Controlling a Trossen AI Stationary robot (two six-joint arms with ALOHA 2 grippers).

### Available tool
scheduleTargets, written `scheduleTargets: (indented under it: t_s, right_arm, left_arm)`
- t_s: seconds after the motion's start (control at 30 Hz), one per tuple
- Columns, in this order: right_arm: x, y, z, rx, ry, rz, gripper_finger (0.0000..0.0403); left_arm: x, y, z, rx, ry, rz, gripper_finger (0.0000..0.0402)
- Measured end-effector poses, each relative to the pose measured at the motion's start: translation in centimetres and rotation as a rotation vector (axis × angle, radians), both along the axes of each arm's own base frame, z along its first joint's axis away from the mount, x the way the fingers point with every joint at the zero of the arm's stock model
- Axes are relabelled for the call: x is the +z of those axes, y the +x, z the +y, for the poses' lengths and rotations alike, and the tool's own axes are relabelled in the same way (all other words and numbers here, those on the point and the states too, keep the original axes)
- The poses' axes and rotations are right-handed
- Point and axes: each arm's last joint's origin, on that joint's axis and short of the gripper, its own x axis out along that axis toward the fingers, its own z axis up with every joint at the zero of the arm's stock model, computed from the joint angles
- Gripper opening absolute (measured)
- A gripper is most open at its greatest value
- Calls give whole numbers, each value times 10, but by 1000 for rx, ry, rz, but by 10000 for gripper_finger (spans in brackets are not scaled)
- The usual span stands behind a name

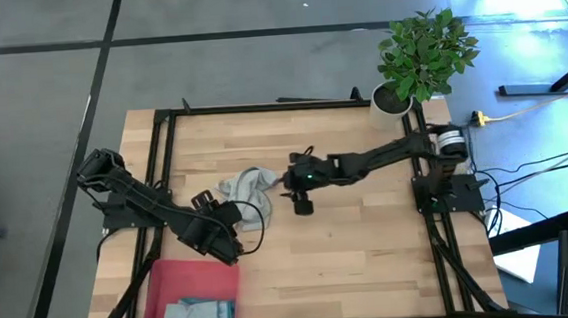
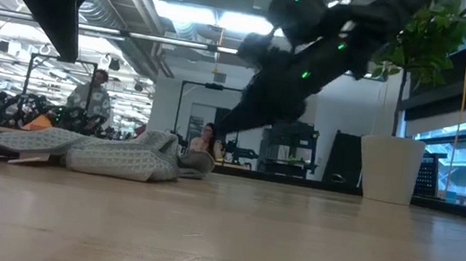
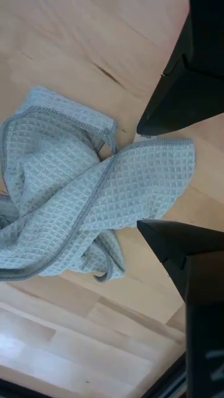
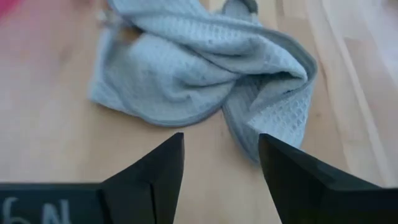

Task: Roll microfiber towels into tight, uniform cylinder then place into a basket
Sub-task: Fold the gray towel

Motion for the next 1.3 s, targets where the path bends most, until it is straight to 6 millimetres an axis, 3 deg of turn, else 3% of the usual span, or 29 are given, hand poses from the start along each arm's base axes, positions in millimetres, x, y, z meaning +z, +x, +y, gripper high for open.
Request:
scheduleTargets:
  t_s: [0.23, 0.43, 0.63, 0.97, 1.17, 1.3]
  right_arm:
    - [-16, 27, -2, 56, -149, 27, 206]
    - [-27, 36, -4, 61, -207, 53, 197]
    - [-30, 35, -8, -49, -302, 87, 139]
    - [-30, 36, -5, 17, -215, 63, 10]
    - [-29, 34, -9, -88, -345, 105, 8]
    - [-11, 30, -10, -120, -385, 93, 6]
  left_arm:
    - [0, 0, 0, 14, -5, -8, 221]
    - [0, 0, 0, 16, -6, -10, 221]
    - [0, 0, 0, 15, -5, -9, 221]
    - [0, 0, 0, 14, -5, -9, 221]
    - [0, 0, 0, 35, -11, -20, 221]
    - [0, 1, 0, 65, -18, -37, 221]
